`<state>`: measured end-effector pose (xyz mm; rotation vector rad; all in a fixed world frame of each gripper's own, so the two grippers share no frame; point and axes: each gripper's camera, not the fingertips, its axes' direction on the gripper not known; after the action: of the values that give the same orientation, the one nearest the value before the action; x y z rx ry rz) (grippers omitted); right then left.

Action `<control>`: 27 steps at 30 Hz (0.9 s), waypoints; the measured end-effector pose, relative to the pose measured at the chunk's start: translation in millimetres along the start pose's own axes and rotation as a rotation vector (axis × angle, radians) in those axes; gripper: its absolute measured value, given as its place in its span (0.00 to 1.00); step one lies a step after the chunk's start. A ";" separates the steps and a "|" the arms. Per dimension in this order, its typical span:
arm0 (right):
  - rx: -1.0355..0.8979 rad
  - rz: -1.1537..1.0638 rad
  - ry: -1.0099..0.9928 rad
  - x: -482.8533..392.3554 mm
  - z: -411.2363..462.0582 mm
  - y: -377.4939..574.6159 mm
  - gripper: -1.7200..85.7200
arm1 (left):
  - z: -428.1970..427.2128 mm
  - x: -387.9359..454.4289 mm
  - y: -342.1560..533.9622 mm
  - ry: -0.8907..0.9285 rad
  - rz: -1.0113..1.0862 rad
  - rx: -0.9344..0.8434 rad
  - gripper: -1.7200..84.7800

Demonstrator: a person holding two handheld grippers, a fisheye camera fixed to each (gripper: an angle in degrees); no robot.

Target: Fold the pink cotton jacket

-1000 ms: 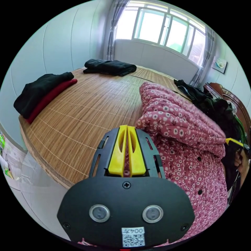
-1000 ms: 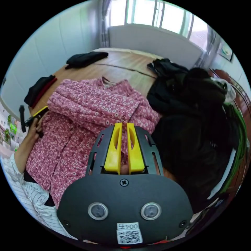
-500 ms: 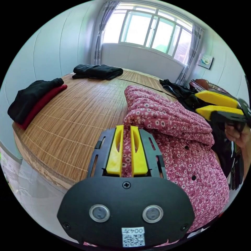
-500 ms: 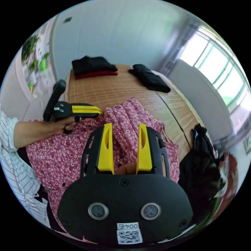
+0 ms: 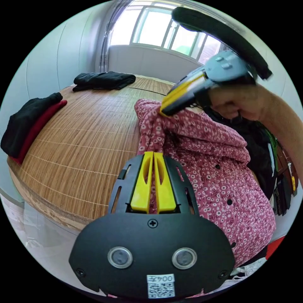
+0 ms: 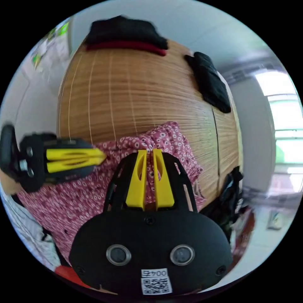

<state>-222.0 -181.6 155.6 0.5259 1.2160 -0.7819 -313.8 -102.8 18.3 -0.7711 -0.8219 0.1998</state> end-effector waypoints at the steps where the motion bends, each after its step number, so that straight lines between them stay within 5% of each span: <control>1: 0.022 0.071 -0.057 10.6 0.4 2.3 0.07 | -1.3 4.6 0.4 -0.026 0.017 0.006 0.02; 3: 0.060 0.275 -0.158 29.6 19.0 20.3 0.07 | -4.3 19.4 2.6 -0.148 0.048 0.027 0.02; 7: 0.066 0.262 -0.269 9.4 44.4 44.7 0.09 | 1.2 12.0 4.4 -0.204 -0.087 0.004 0.02; 12: 0.345 0.356 -0.274 35.3 -7.7 129.9 0.08 | -34.9 -1.5 16.2 -0.138 -0.240 0.173 0.02; 17: 0.340 0.607 -0.162 84.8 -3.2 243.2 0.07 | -72.0 4.2 8.1 -0.107 -0.255 0.302 0.02; 21: 0.362 0.894 -0.109 127.9 13.4 337.2 0.11 | -83.2 33.2 -38.8 -0.069 -0.135 0.337 0.02; 27: 0.123 0.885 -0.153 111.5 106.0 390.7 0.11 | 2.3 92.6 -85.4 -0.064 0.138 0.106 0.02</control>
<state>160.8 -37.6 60.4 0.9892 0.6773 -0.1292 -263.2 -121.7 132.1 -0.7251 -0.8126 0.3896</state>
